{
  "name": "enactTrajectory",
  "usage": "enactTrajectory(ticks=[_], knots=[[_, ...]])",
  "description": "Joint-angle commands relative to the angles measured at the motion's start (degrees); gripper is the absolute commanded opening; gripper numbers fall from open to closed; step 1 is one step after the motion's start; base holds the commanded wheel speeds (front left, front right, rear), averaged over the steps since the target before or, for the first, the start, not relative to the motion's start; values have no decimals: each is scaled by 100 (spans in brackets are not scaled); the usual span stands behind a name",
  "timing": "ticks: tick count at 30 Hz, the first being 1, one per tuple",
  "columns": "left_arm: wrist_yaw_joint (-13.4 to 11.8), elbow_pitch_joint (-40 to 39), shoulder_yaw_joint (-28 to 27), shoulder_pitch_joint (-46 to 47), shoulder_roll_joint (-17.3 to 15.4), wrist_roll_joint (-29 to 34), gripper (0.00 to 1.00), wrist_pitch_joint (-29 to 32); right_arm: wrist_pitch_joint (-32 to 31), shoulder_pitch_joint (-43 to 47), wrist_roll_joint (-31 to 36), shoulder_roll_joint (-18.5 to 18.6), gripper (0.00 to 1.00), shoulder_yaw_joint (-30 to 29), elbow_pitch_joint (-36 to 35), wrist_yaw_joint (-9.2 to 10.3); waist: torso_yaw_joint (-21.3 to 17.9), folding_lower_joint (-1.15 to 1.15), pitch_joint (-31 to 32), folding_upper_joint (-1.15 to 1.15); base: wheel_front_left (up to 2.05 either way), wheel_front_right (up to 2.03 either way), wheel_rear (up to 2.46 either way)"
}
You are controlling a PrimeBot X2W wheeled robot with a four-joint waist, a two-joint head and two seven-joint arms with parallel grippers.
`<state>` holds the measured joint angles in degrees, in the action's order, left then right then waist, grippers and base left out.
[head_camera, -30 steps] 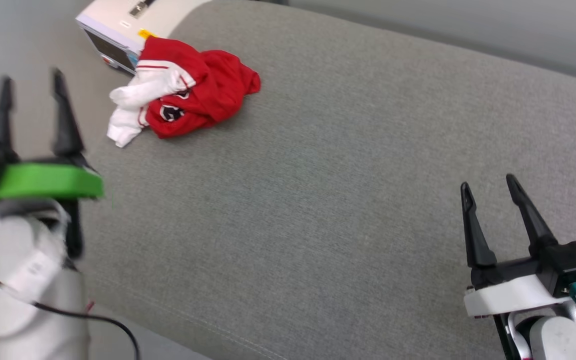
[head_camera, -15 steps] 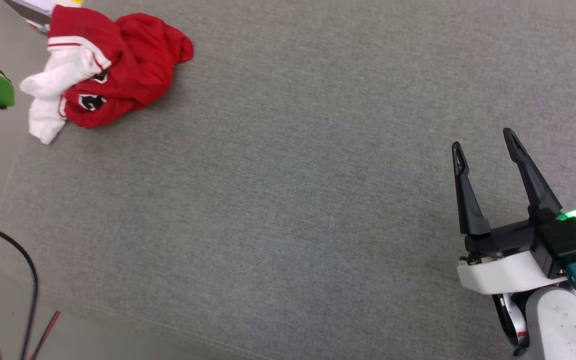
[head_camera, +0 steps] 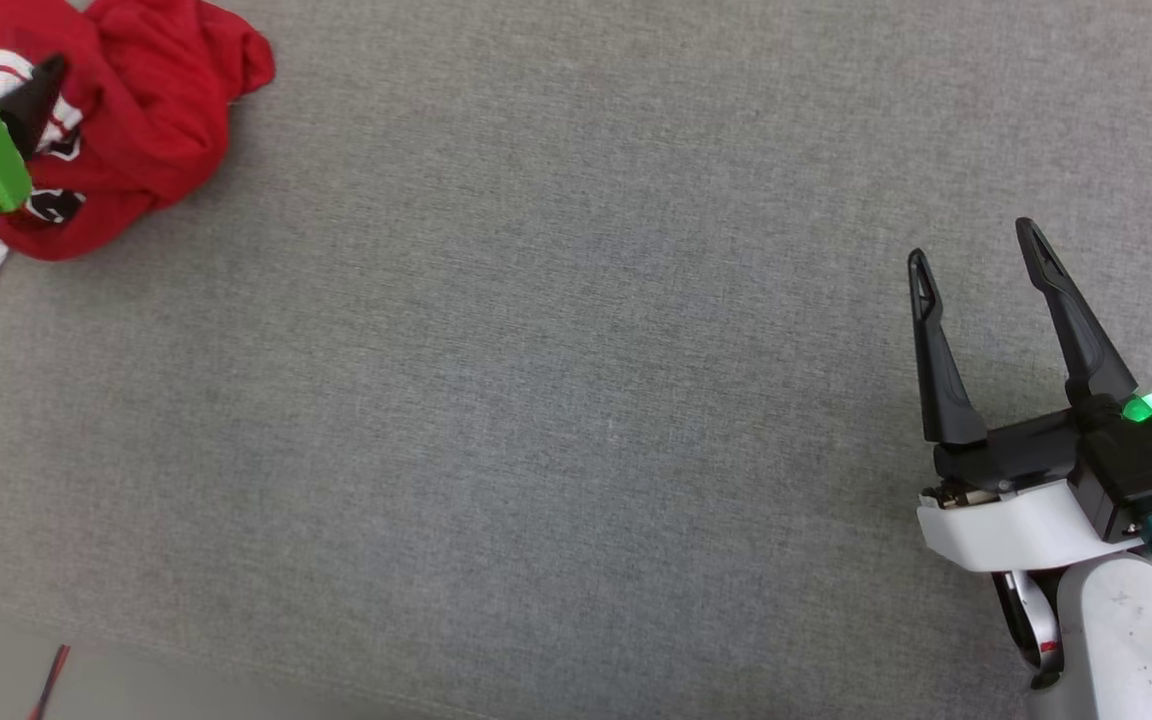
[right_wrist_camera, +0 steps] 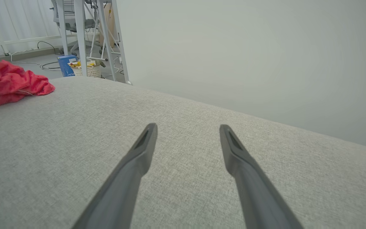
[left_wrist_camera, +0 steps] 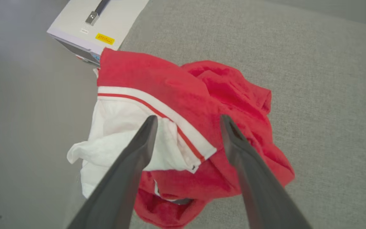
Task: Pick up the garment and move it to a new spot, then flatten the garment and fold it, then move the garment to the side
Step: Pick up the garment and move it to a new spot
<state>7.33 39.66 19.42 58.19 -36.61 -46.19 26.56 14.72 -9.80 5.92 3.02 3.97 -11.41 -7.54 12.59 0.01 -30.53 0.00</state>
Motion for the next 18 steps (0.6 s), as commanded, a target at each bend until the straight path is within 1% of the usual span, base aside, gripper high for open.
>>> enactTrajectory(ticks=[1,4,9,13,16,17,18], knots=[[15,24,69,88,-30,-167,100,209,28,-123,52,38,100,17,-43,5,-111,-1,-167,0,0,0,0],[15,63,270,66,-39,-399,100,648,28,-191,55,54,100,37,-54,5,-174,-1,-294,0,0,0,0],[15,276,768,-142,-57,-506,100,1301,28,-321,31,52,100,76,-27,5,-297,-1,-429,0,0,0,0],[15,537,899,-220,25,-658,100,1482,28,-366,12,42,100,97,-8,5,-351,-1,-466,0,0,0,0],[15,581,980,-220,45,-704,100,1374,28,-373,-5,37,100,99,14,5,-369,-1,-443,0,0,0,0],[15,594,1000,-214,37,-710,35,1284,28,-366,-13,36,100,93,30,5,-369,-1,-413,0,0,0,0],[15,587,1035,-204,15,-702,0,1221,28,-360,-22,34,100,84,40,5,-366,-1,-381,0,0,0,0]])
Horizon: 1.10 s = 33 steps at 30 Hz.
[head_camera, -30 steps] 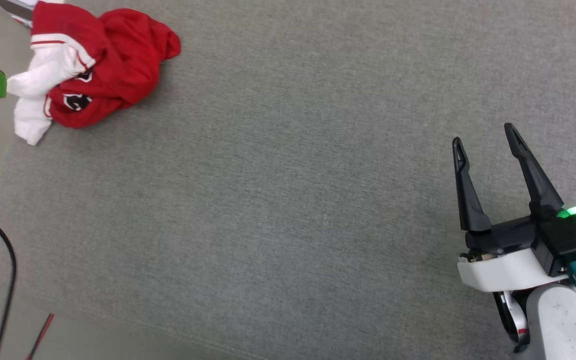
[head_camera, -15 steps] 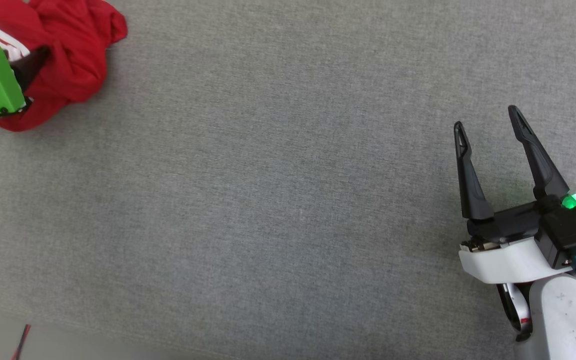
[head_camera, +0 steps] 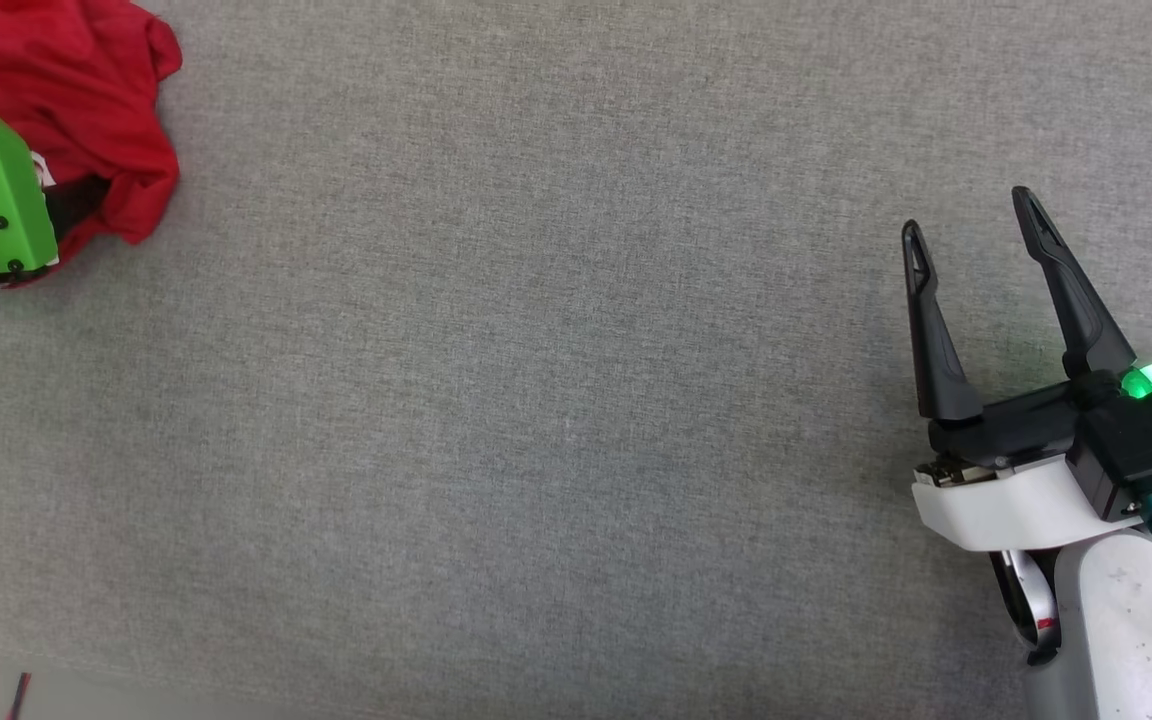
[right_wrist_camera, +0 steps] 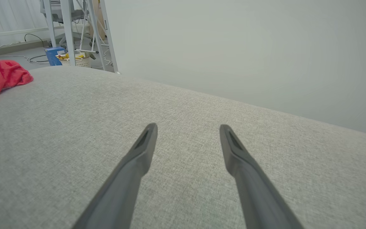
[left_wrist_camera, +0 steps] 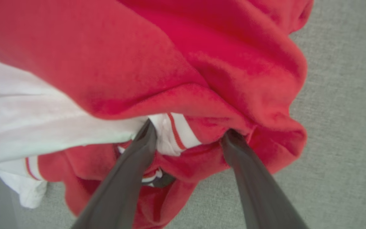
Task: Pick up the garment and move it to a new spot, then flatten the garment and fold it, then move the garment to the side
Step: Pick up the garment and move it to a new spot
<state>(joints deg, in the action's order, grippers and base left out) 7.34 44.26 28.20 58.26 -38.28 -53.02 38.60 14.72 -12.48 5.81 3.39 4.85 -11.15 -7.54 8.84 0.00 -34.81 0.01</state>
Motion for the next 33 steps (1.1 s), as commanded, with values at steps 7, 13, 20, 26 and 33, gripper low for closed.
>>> enactTrajectory(ticks=[7,13,20,26,33], knots=[[14,-282,530,-42,-206,-9,0,-650,28,54,-115,-26,100,13,103,5,94,0,538,-1,0,0,0],[14,-840,859,265,-603,0,0,-1278,28,200,-232,-45,100,47,188,5,119,0,1073,-1,0,0,0],[14,-1842,1511,786,-828,367,0,-1789,28,469,-614,-50,100,-36,218,5,-73,0,1628,-1,0,0,0],[14,-2393,2037,1196,-628,579,0,-1870,28,555,-819,-50,100,-96,213,5,-440,0,1772,-1,0,0,0],[14,-2699,2836,1530,-124,650,0,-2005,28,567,-1033,-51,100,-143,204,5,-974,0,1766,-1,0,0,0]])
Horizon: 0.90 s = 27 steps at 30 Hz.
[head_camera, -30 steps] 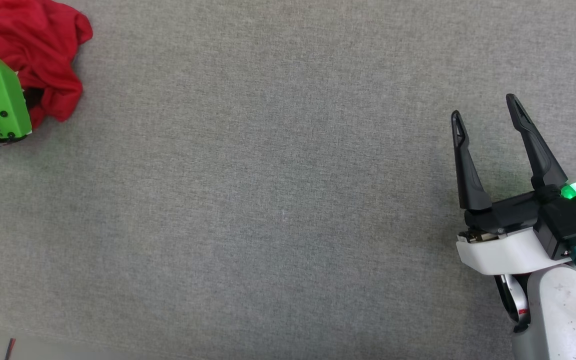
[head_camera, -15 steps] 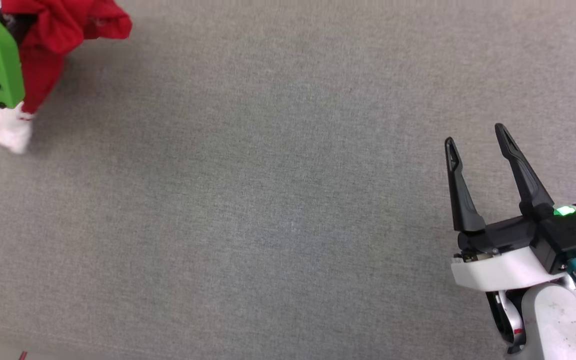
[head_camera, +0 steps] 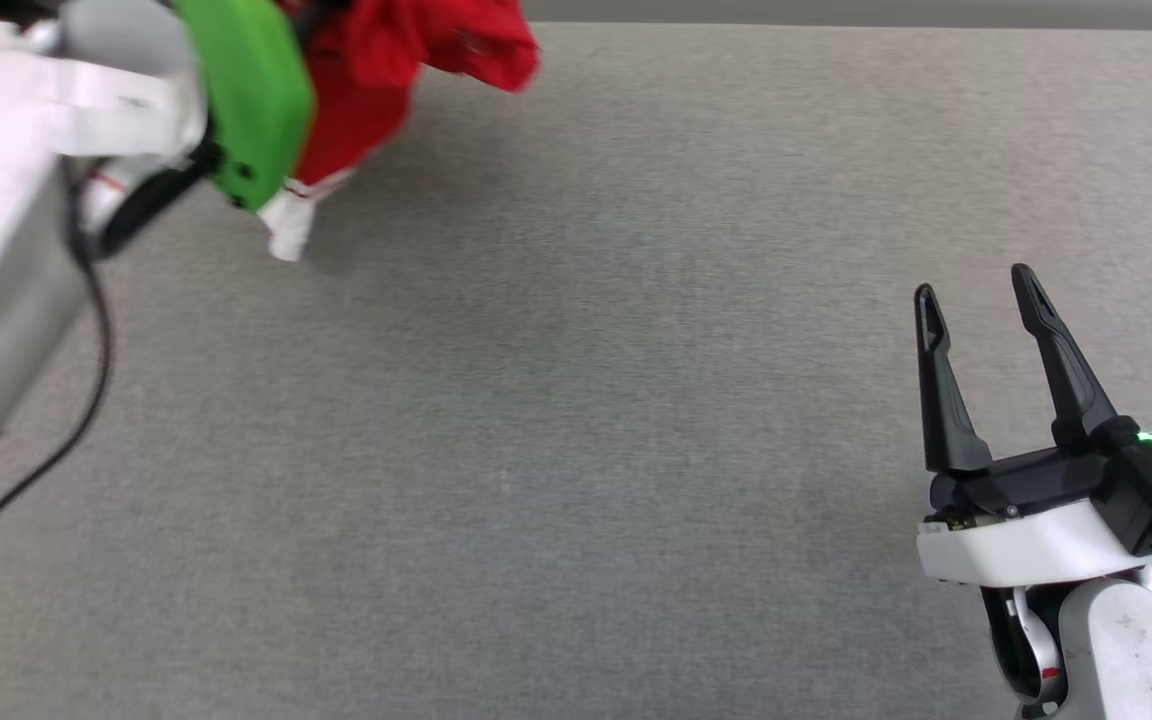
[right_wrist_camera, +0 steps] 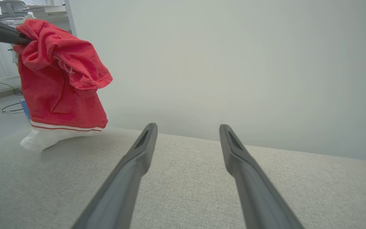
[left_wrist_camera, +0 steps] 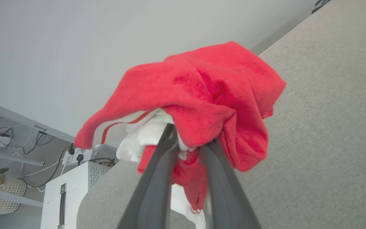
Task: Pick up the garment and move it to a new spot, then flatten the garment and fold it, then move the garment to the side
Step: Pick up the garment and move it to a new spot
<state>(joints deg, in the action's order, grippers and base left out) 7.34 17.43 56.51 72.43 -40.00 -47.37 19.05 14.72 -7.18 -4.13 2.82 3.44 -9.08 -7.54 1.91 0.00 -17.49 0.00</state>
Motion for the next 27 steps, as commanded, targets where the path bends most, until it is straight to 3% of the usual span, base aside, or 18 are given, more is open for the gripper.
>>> enactTrajectory(ticks=[1,13,21,27], knots=[[14,-13,150,153,172,97,0,-79,28,38,-67,7,100,-10,-3,5,-361,0,27,0,0,0,0],[14,319,1578,-224,1810,-96,0,-625,28,90,-240,6,100,-120,12,5,-939,0,-28,0,0,0,0],[14,507,1681,-1278,2742,275,0,-481,28,85,-268,6,100,-206,2,5,-995,0,-141,0,0,0,0],[14,646,1683,-2004,3054,582,0,-121,28,9,-285,6,100,-206,40,5,-958,0,-227,0,0,0,0]])
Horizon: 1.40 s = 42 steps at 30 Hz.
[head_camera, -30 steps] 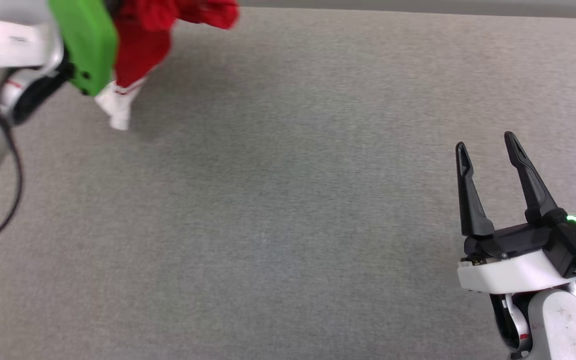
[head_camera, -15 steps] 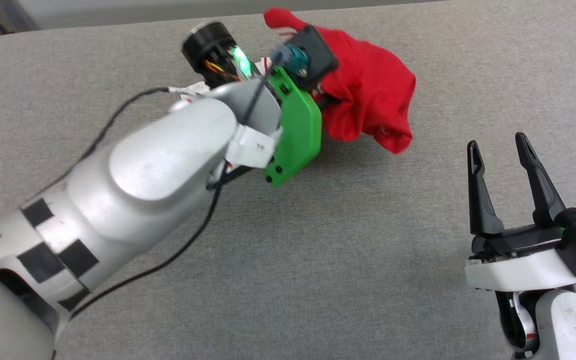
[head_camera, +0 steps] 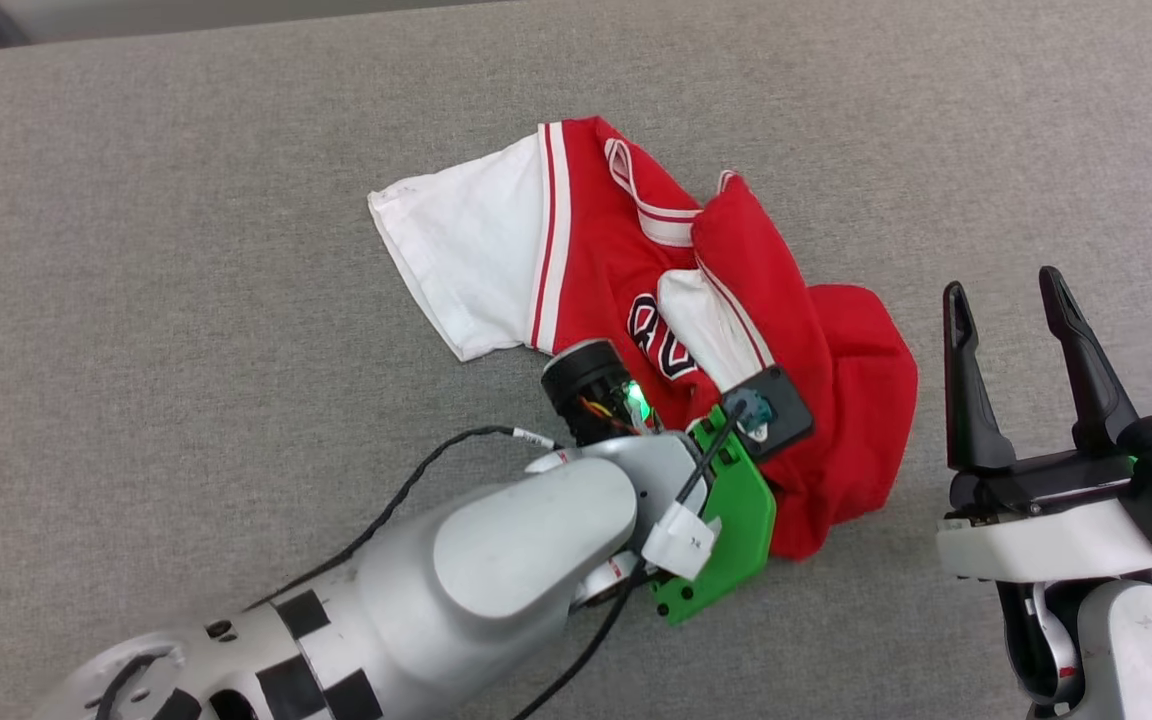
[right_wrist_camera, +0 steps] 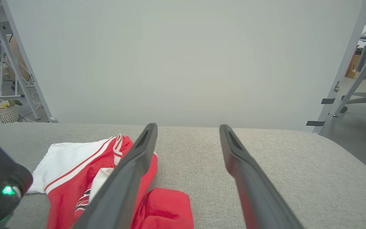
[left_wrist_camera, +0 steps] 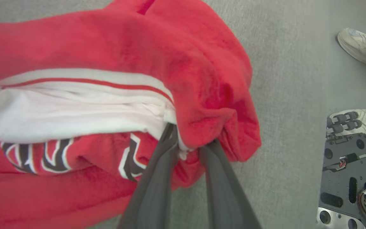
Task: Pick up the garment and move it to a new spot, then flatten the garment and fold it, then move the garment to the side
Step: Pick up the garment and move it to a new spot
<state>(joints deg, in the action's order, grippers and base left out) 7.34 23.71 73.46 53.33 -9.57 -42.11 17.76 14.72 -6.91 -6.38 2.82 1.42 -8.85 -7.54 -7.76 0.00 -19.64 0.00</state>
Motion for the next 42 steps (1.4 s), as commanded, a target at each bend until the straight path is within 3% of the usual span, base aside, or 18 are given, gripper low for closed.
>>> enactTrajectory(ticks=[1,5,6,7,14,19,27,34,42], knots=[[14,51,-12,-171,22,118,0,55,28,-29,-62,6,100,7,25,5,11,0,-17,0,0,0,0],[14,204,-12,-335,36,281,0,-79,28,-36,-66,6,100,10,52,5,51,0,13,0,0,0,0],[14,269,-12,-314,48,315,29,-258,28,-17,-70,6,100,-5,63,5,78,0,50,0,0,0,0],[14,322,-12,-279,65,350,100,-447,28,5,-73,6,100,-15,75,5,100,0,85,0,0,0,0],[-12,872,-256,-54,339,244,100,-2316,28,260,-32,6,100,-72,180,5,331,0,552,0,0,0,0],[-336,1124,-638,-92,433,256,100,-3079,28,455,13,6,100,-133,209,5,541,0,880,0,0,0,0],[-948,831,-1423,-516,64,510,100,-3271,28,691,56,6,100,-206,248,5,796,0,1167,0,0,0,0],[-1254,302,-2194,-1406,-501,826,100,-3274,28,817,39,6,100,-221,264,5,894,0,1329,0,0,0,0],[-1712,-413,-3590,-2605,-1055,1200,100,-3275,28,947,45,6,100,-229,264,5,905,0,1507,0,0,0,0]])
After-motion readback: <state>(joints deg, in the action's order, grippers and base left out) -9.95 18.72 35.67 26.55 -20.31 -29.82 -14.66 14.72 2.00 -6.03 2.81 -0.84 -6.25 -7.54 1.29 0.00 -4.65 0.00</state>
